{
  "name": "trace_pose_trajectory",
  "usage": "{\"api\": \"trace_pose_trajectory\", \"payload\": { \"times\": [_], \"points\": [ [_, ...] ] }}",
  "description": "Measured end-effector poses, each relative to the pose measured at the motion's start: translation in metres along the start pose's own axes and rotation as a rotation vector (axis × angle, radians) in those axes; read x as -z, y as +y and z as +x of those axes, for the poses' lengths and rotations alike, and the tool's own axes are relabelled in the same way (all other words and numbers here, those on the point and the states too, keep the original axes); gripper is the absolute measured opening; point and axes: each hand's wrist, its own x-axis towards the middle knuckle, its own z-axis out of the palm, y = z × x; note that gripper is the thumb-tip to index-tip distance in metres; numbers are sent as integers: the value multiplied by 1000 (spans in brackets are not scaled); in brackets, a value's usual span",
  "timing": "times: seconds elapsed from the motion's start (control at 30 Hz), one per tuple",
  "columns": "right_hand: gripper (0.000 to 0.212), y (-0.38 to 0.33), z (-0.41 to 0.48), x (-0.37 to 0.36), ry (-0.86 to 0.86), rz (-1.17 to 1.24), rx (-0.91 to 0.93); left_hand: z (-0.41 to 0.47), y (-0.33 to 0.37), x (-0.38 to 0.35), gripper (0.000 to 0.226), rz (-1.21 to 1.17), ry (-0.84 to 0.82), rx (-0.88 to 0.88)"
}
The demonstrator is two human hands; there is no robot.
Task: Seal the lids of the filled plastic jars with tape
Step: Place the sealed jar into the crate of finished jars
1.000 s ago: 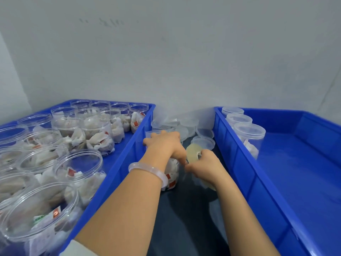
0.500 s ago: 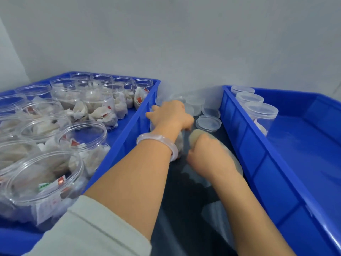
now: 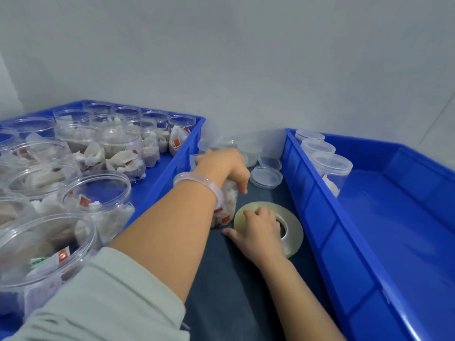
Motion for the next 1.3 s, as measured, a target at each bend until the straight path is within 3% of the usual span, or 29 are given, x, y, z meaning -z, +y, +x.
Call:
{"api": "trace_pose_trajectory", "payload": {
  "times": [0.1, 0.17, 0.2, 0.27, 0.33, 0.4, 0.47, 0.57, 0.7, 0.87, 1.13, 1.3],
  "points": [
    [87, 9, 16, 16, -183, 157, 12, -6, -8, 13, 68, 35, -187, -24],
    [90, 15, 26, 29, -267, 327, 10, -18, -12, 16, 100, -159, -213, 13],
    [85, 15, 31, 32, -226, 425, 12, -23, -12, 16, 104, -347, -142, 8],
    [67, 10, 35, 34, 17, 612, 31, -29, -11, 13, 85, -676, 163, -5],
    [54, 1, 33, 32, 191, 962, 34, -32, -15, -1, 62, -784, 487, 46],
    [49, -8, 30, 28, 140, 1379, 40, -33, -27, -25, 51, -928, 646, 75],
    [44, -12, 25, 20, 95, 1569, 94, -35, -37, -51, 36, -1188, 660, 50],
    [31, -15, 22, 11, 196, 1575, 176, -31, -41, -78, 26, -1413, 778, 0],
    [26, -22, 17, 4, 326, 1677, 115, -21, -39, -89, 36, -1367, 925, -38],
    [18, -25, 17, 4, 385, 1709, 74, -20, -41, -90, 52, -1393, 927, -75],
    [24, -19, 16, 6, 461, 1373, 256, -19, -42, -92, 54, -1400, 928, -93],
    [27, -22, 14, -2, 602, 1196, 277, -19, -42, -93, 45, -1412, 923, -97]
  ]
}}
